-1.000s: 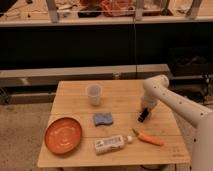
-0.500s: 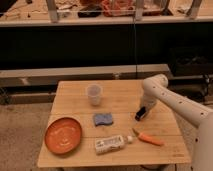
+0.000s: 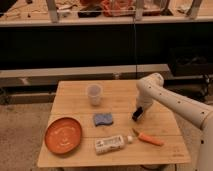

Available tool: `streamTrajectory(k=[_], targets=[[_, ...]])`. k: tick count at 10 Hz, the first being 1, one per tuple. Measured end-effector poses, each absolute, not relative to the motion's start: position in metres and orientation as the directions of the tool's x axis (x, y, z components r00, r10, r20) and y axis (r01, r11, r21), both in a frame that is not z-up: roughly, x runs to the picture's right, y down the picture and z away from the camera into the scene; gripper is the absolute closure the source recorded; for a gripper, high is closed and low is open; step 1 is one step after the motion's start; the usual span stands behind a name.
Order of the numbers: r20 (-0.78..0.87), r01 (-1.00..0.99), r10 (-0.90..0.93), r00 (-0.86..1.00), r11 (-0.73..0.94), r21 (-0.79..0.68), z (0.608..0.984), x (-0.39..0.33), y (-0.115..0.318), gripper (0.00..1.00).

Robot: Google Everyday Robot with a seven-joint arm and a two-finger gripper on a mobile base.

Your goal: Place the eraser on the white sponge

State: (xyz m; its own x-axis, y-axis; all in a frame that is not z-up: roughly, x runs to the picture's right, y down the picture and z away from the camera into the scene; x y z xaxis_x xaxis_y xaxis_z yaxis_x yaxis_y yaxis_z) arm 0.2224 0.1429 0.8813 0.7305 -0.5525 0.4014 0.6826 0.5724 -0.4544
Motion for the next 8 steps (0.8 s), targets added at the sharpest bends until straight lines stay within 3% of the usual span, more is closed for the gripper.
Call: streamTrajectory(k=[8], targets=[[0.429,0.777,-0.65,0.627,0.482,-0.405,0.856,0.146,0.137,0.99]])
